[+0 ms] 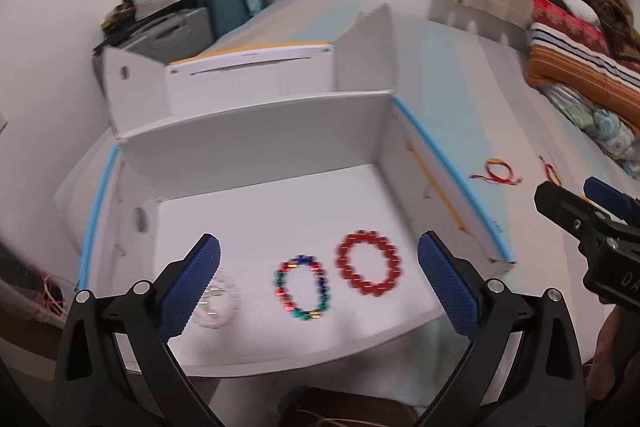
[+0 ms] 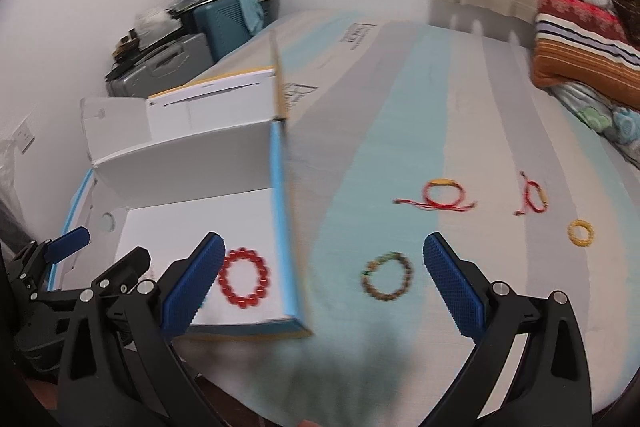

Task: Organize jewelry
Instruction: 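Move both tools back toward the remaining bracelets on the bed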

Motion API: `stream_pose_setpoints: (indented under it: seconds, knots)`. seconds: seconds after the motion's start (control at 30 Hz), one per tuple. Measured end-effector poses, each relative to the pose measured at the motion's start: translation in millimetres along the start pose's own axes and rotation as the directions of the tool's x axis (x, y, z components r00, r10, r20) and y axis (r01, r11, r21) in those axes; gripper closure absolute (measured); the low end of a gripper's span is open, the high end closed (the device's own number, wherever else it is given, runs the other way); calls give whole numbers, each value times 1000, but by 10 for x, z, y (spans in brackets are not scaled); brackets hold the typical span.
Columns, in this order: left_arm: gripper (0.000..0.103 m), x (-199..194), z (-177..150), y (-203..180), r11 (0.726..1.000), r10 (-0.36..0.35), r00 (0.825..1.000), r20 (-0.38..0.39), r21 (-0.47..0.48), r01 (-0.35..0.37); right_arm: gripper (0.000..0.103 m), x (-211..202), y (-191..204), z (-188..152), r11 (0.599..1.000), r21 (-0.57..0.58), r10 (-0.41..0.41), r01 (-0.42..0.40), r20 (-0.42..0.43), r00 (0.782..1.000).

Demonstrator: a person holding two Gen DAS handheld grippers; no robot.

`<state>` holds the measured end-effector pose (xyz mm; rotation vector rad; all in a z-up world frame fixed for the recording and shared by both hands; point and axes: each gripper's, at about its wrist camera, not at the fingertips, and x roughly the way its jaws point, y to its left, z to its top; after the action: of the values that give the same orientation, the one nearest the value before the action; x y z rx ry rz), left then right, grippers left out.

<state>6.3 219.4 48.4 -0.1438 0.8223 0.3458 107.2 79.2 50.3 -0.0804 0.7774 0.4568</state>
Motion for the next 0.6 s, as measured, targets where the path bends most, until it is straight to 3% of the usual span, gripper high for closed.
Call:
stream_pose_setpoints:
  seconds: [0.6]
  knots:
    - [6, 117, -3, -1482, 969, -184, 983, -13, 165, 184, 7, -218, -1482, 0, 979, 113, -169, 167, 13, 985]
